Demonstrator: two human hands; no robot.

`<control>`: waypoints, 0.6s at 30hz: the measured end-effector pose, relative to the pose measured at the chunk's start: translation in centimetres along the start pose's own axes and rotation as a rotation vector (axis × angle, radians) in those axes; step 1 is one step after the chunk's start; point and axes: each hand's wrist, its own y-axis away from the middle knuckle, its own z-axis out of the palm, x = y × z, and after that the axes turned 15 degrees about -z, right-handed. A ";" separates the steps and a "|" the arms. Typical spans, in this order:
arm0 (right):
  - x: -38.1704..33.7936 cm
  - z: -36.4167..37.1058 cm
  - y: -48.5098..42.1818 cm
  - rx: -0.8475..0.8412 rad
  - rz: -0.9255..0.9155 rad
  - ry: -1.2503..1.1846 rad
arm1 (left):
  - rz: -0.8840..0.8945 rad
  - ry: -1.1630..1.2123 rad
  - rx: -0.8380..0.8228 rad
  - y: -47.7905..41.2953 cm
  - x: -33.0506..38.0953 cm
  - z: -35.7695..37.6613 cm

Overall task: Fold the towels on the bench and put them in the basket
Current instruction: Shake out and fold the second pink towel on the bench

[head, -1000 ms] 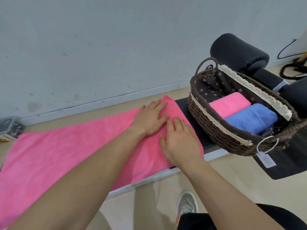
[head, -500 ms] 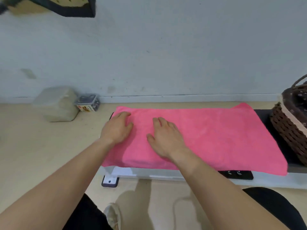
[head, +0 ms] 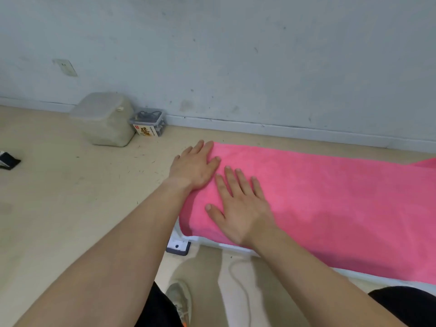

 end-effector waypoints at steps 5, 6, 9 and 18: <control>-0.2 0.4 -0.5 0.006 -0.027 0.040 | -0.033 0.102 -0.069 -0.1 -0.7 -0.2; -0.2 0.4 -0.5 0.001 -0.025 0.035 | -0.017 0.166 -0.074 0.1 -0.9 -0.3; -0.4 0.0 -0.6 -0.025 -0.025 0.018 | 0.005 0.298 -0.111 1.4 -1.5 -1.0; -2.8 0.5 0.0 -0.037 -0.075 0.059 | -0.170 0.303 -0.218 6.4 -5.5 -2.8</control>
